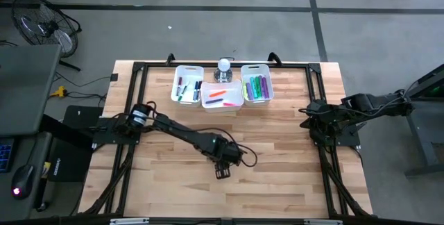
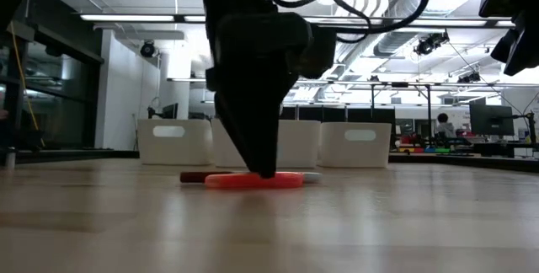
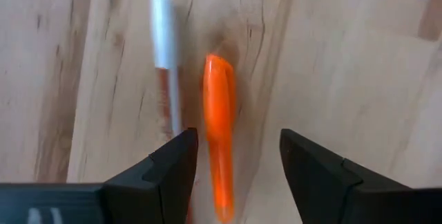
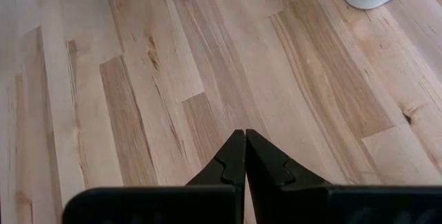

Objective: Pick & Place Markers
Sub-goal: Put the orange pen into the middle white bin

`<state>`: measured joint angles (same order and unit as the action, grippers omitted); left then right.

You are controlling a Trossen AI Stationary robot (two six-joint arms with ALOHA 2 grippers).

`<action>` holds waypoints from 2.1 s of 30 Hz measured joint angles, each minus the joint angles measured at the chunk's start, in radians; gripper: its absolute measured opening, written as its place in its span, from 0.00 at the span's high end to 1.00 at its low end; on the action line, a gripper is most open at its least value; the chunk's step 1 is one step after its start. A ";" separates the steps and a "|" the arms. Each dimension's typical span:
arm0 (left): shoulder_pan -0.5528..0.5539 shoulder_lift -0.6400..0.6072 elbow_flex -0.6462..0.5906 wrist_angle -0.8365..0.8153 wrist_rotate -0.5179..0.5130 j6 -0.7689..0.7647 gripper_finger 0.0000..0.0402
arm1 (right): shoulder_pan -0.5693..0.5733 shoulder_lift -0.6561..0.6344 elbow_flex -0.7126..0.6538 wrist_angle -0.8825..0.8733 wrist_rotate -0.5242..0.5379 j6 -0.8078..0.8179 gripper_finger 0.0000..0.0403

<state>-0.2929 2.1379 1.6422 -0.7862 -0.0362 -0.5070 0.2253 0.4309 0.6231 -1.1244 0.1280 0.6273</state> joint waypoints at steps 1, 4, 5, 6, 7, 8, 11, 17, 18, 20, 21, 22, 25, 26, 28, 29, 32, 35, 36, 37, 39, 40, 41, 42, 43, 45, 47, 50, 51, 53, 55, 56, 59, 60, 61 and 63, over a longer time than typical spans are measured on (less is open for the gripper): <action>-0.001 0.002 -0.001 -0.004 -0.004 0.003 0.50 | 0.000 0.000 0.000 0.000 0.000 0.000 1.00; -0.002 0.027 0.001 0.010 -0.014 -0.015 0.50 | 0.000 0.000 0.000 0.000 0.000 0.000 1.00; -0.002 0.026 0.001 0.007 -0.017 -0.017 0.50 | 0.000 0.000 0.000 0.000 0.000 0.000 1.00; -0.001 0.024 0.001 0.001 -0.002 -0.017 0.50 | 0.000 0.000 0.000 0.000 0.000 0.000 1.00; -0.002 0.025 0.000 -0.002 0.004 -0.016 0.50 | 0.000 0.000 0.000 0.000 0.000 0.000 1.00; -0.002 0.025 0.000 -0.002 0.006 -0.016 0.50 | 0.000 0.000 0.000 0.000 0.000 0.000 1.00; -0.002 0.030 0.001 -0.003 0.003 -0.021 0.50 | 0.000 0.001 0.000 0.000 0.000 0.000 1.00; -0.002 0.040 0.003 -0.014 -0.008 0.031 0.50 | 0.000 0.001 0.000 0.000 0.000 0.000 1.00; -0.003 0.040 0.003 -0.017 -0.009 0.048 0.50 | 0.000 0.001 0.000 0.000 0.000 0.000 1.00; -0.006 0.041 0.003 -0.019 -0.022 0.079 0.53 | 0.000 0.001 0.000 0.000 0.000 0.000 1.00; -0.005 0.041 0.002 -0.020 -0.028 0.091 0.54 | 0.000 0.001 0.000 0.000 0.001 0.000 1.00; -0.004 0.042 0.002 -0.021 -0.033 0.102 0.56 | 0.000 0.001 0.000 0.000 0.000 0.000 1.00; -0.002 0.042 0.002 -0.022 -0.048 0.126 0.63 | 0.000 0.001 0.000 0.000 0.001 0.000 1.00; -0.001 0.042 0.001 -0.022 -0.052 0.138 0.65 | 0.000 0.001 0.000 0.000 0.001 0.000 1.00; 0.003 0.043 0.001 -0.025 -0.052 0.161 0.70 | 0.000 0.001 0.000 0.000 0.001 0.000 1.00; 0.004 0.043 0.001 -0.027 -0.053 0.167 0.72 | 0.000 0.001 0.000 0.000 0.001 0.000 1.00; 0.003 0.066 0.001 -0.026 -0.056 0.169 0.77 | 0.000 0.001 0.000 0.000 0.000 0.000 1.00; 0.003 0.068 0.001 -0.029 -0.051 0.171 0.81 | 0.000 0.001 0.000 0.000 0.001 0.000 1.00; 0.003 0.068 0.001 -0.028 -0.047 0.173 0.82 | 0.000 0.001 0.000 0.000 0.000 0.000 1.00; 0.003 0.068 0.001 -0.025 -0.044 0.177 0.83 | 0.000 0.001 0.000 0.000 0.001 0.001 1.00; 0.003 0.068 0.000 -0.023 -0.044 0.188 0.85 | 0.000 0.001 0.000 0.000 0.001 0.000 1.00; 0.003 0.068 0.000 -0.023 -0.046 0.189 0.86 | 0.000 0.001 0.000 0.000 0.001 0.000 1.00; 0.004 0.068 0.000 -0.022 -0.046 0.189 0.87 | 0.000 0.001 0.000 0.000 0.001 0.000 1.00; 0.004 0.068 0.000 -0.022 -0.046 0.189 0.89 | 0.000 0.001 0.000 0.000 0.001 0.000 1.00; 0.004 0.068 0.000 -0.022 -0.046 0.189 0.90 | 0.000 0.001 0.000 0.000 0.000 0.000 1.00; 0.004 0.067 0.000 -0.022 -0.046 0.189 0.92 | 0.000 0.001 0.000 0.000 0.000 0.000 1.00; 0.004 0.060 0.009 -0.028 -0.046 0.187 0.92 | 0.000 0.001 0.000 0.000 0.000 0.000 1.00; 0.004 0.062 0.037 -0.050 -0.046 0.178 0.92 | 0.000 0.001 0.000 0.000 0.001 0.001 1.00; 0.004 0.064 0.050 -0.062 -0.049 0.171 0.92 | 0.000 0.001 0.000 0.000 0.000 0.001 1.00; 0.004 0.069 0.080 -0.091 -0.071 0.163 0.92 | 0.000 0.001 0.000 0.000 0.000 0.001 1.00; 0.006 0.072 0.106 -0.116 -0.118 0.163 0.92 | 0.000 0.001 0.000 0.000 0.000 0.003 1.00; 0.010 0.072 0.118 -0.130 -0.138 0.163 0.92 | 0.000 0.001 0.000 0.000 0.000 0.003 1.00; 0.022 0.071 0.160 -0.176 -0.169 0.158 0.92 | 0.000 0.001 0.000 0.000 0.000 0.003 1.00; 0.027 0.071 0.176 -0.208 -0.175 0.158 0.92 | 0.000 0.001 0.000 0.000 0.000 0.003 1.00; 0.029 0.071 0.195 -0.240 -0.182 0.156 0.92 | 0.000 0.001 0.000 0.000 0.000 0.003 1.00; 0.042 0.069 0.231 -0.301 -0.211 0.154 0.92 | 0.000 0.001 0.000 0.000 0.000 0.003 1.00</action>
<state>-0.2504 2.2073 1.8736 -1.0874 -0.2469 -0.3527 0.2256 0.4315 0.6231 -1.1248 0.1284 0.6304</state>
